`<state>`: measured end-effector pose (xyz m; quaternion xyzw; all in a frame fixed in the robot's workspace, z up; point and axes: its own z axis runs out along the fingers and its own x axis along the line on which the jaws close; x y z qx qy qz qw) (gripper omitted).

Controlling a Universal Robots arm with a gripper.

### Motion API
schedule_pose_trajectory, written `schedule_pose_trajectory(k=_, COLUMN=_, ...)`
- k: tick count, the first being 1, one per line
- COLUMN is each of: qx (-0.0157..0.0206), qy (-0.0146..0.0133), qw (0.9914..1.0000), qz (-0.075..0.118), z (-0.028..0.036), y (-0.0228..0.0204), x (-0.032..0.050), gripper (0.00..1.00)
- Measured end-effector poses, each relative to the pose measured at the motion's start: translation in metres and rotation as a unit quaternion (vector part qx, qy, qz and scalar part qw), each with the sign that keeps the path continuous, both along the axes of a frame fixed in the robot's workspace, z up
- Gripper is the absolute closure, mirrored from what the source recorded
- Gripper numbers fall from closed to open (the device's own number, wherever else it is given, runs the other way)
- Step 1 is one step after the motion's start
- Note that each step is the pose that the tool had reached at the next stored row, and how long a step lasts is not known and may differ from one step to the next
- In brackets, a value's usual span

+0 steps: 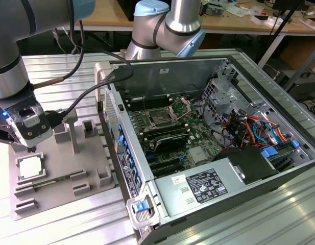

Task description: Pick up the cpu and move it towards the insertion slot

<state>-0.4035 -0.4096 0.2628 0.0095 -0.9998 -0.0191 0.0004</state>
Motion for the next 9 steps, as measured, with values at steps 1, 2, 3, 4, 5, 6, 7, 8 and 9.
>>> schedule_pose_trajectory(k=1, qx=0.0000, qy=0.0000, qw=1.00000, qz=0.000, z=-0.0004, y=-0.0001, x=0.0000, gripper=0.89)
schedule_pose_trajectory(k=2, qx=0.0000, qy=0.0000, qw=1.00000, qz=0.000, z=-0.0007, y=-0.0001, x=0.0000, gripper=0.89)
schedule_pose_trajectory(k=3, qx=0.0000, qy=0.0000, qw=1.00000, qz=0.000, z=-0.0010, y=-0.0002, x=0.0000, gripper=0.89)
schedule_pose_trajectory(k=4, qx=0.0000, qy=0.0000, qw=1.00000, qz=0.000, z=-0.0014, y=-0.0003, x=0.0000, gripper=0.89)
schedule_pose_trajectory(k=5, qx=0.0000, qy=0.0000, qw=1.00000, qz=0.000, z=-0.0016, y=-0.0003, x=0.0000, gripper=0.89)
schedule_pose_trajectory(k=6, qx=0.0000, qy=0.0000, qw=1.00000, qz=0.000, z=-0.0019, y=-0.0003, x=0.0000, gripper=0.89)
schedule_pose_trajectory(k=7, qx=0.0000, qy=0.0000, qw=1.00000, qz=0.000, z=-0.0021, y=-0.0004, x=0.0000, gripper=0.89)
schedule_pose_trajectory(k=8, qx=0.0000, qy=0.0000, qw=1.00000, qz=0.000, z=-0.0027, y=-0.0004, x=0.0000, gripper=0.89)
schedule_pose_trajectory(k=9, qx=0.0000, qy=0.0000, qw=1.00000, qz=0.000, z=-0.0029, y=-0.0005, x=0.0000, gripper=0.89)
